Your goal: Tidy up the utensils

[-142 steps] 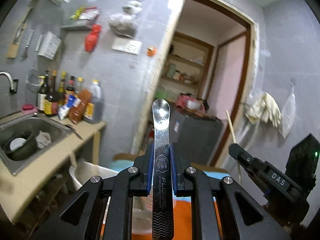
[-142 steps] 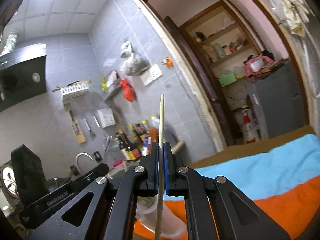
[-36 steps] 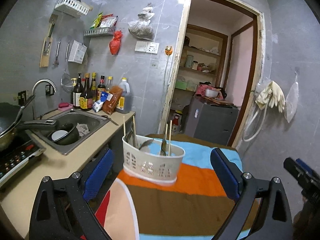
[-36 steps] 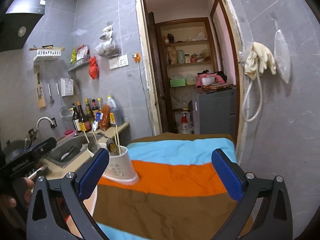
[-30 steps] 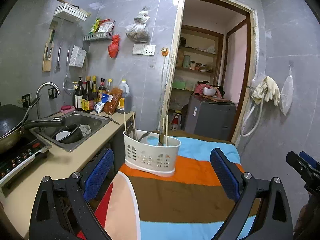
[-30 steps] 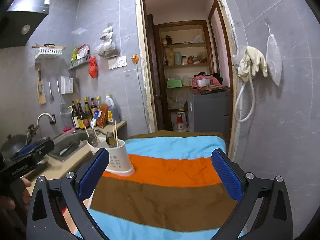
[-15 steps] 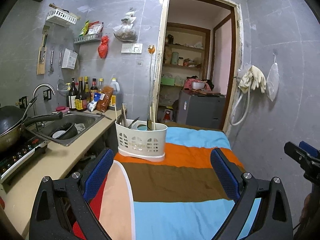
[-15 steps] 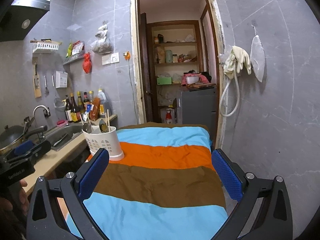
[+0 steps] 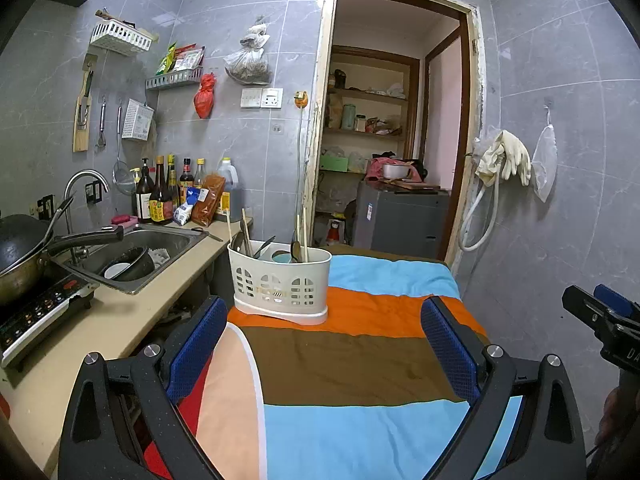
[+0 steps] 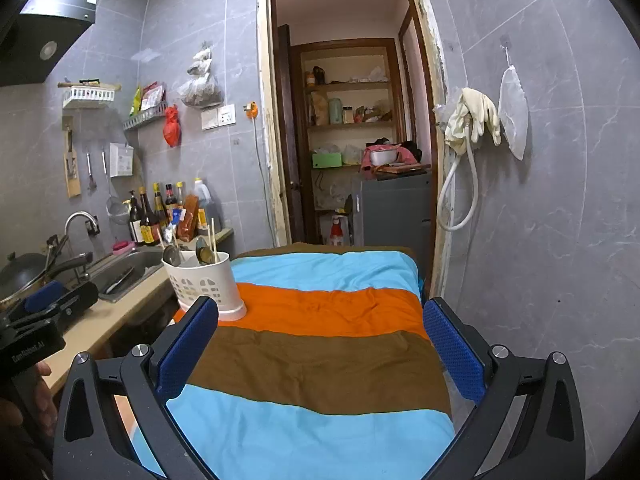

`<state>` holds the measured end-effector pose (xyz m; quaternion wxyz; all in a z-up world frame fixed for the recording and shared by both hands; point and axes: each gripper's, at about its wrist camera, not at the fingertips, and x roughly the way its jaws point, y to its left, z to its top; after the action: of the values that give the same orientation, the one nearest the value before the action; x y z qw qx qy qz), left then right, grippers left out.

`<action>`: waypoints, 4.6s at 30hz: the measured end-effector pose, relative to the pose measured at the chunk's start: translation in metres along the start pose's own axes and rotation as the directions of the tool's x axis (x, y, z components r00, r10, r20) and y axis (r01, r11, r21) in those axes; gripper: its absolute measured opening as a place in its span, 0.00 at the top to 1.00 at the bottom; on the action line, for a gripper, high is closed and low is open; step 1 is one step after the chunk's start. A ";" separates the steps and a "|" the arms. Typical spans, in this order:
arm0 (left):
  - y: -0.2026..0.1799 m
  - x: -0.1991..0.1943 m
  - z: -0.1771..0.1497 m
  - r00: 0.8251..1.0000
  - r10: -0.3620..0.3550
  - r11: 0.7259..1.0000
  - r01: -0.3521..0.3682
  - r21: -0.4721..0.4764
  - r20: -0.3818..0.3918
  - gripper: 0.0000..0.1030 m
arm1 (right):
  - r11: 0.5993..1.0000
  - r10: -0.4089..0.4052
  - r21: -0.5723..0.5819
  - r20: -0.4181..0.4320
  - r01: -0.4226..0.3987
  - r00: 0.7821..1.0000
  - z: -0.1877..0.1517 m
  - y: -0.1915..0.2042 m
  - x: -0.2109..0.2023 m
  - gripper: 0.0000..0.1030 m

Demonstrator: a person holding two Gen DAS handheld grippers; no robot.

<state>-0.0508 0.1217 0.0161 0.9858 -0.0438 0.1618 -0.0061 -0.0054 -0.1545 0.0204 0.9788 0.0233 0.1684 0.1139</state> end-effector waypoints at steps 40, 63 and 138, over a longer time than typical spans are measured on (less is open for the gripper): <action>0.002 0.010 0.003 1.000 0.001 1.000 -0.001 0.000 0.000 0.08 | 1.000 0.013 -0.001 -0.022 -0.013 1.000 -0.001 0.002 0.011 0.00; 0.003 0.010 0.003 1.000 0.001 1.000 -0.001 0.000 0.001 0.08 | 1.000 0.013 -0.003 -0.023 -0.013 1.000 -0.001 0.003 0.012 0.00; 0.004 0.019 -0.002 0.999 0.044 0.999 -0.043 0.031 -0.031 0.08 | 1.000 0.017 -0.005 -0.036 -0.017 0.999 -0.007 0.007 0.011 0.00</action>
<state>-0.0332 0.1249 0.0076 0.9836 -0.0251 0.1783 0.0123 0.0004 -0.1449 0.0109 0.9747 0.0199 0.1853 0.1230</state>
